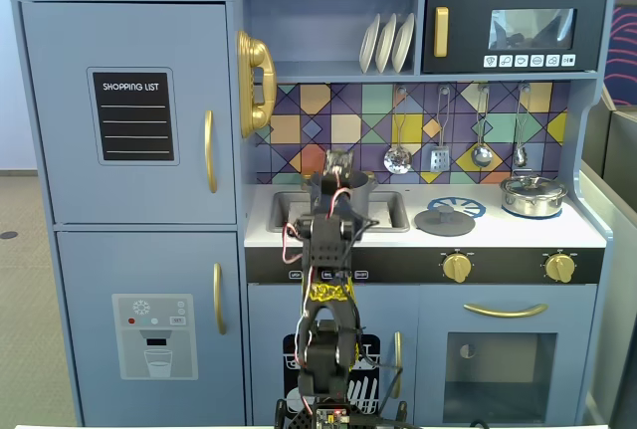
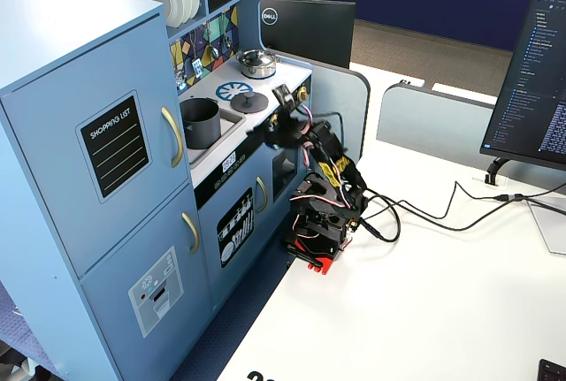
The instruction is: Take off the lid from the gray recipient and place it on the counter
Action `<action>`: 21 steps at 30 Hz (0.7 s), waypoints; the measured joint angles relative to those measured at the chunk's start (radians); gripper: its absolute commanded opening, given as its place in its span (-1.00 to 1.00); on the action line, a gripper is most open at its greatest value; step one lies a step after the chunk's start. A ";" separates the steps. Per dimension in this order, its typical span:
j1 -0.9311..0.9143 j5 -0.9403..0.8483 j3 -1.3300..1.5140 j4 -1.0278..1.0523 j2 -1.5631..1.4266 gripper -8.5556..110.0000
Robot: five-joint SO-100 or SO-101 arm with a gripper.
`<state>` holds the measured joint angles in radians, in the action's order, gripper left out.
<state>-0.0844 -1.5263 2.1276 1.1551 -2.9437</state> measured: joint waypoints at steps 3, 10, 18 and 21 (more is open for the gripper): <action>0.032 -0.032 0.138 0.012 -0.025 -0.86; 0.080 -0.115 0.502 -0.087 -0.064 -0.86; 0.063 -0.189 0.819 -0.107 -0.195 -0.86; 0.063 -0.189 0.868 -0.044 -0.218 -0.86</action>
<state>-0.0215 -1.7150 2.9959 1.1106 -3.1615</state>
